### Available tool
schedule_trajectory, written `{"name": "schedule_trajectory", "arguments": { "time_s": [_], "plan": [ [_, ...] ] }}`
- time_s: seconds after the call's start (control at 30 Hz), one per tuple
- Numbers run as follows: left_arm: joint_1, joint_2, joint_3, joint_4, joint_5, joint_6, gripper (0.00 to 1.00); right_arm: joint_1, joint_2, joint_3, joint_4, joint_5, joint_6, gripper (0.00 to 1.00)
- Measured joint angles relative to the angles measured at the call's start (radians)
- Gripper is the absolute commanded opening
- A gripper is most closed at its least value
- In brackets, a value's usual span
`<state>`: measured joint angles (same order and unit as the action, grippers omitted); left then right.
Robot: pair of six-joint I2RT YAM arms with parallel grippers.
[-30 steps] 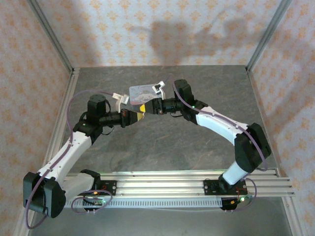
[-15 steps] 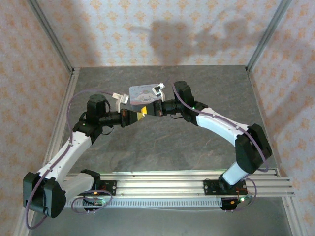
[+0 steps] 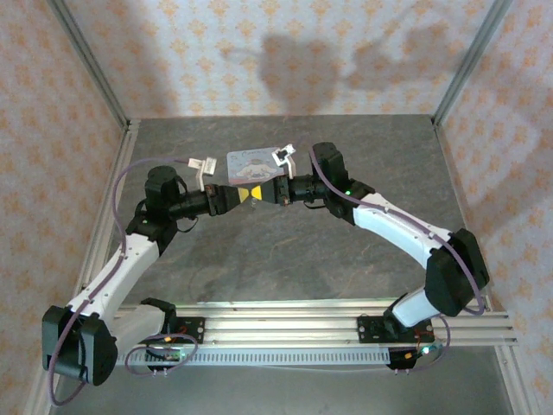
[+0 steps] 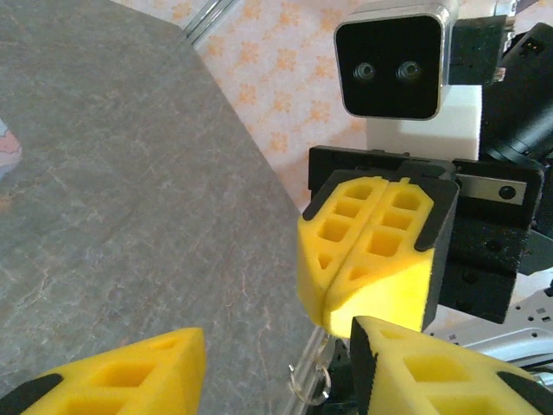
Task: Unlock a padlock with a key
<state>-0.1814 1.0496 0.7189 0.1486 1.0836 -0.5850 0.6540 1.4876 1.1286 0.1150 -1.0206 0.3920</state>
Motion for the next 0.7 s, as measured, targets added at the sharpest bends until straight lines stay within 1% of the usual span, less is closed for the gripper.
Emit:
{"name": "schedule_trajectory", "arguments": {
  "time_s": [0.13, 0.37, 0.47, 0.7],
  "plan": [
    [-0.014, -0.002, -0.023, 0.051, 0.011, -0.040, 0.42, 0.000, 0.000, -0.013, 0.041, 0.008, 0.015, 0.00],
    [-0.048, -0.002, -0.028, 0.105, 0.013, -0.069, 0.35, 0.002, 0.000, -0.048, 0.106, 0.017, 0.058, 0.00],
    [-0.054, -0.002, -0.028, 0.116, 0.013, -0.073, 0.35, 0.005, 0.000, -0.052, 0.118, 0.019, 0.068, 0.00],
    [-0.061, -0.002, -0.050, 0.129, 0.012, -0.073, 0.37, 0.007, 0.000, -0.053, 0.143, 0.023, 0.080, 0.00]
  ]
}}
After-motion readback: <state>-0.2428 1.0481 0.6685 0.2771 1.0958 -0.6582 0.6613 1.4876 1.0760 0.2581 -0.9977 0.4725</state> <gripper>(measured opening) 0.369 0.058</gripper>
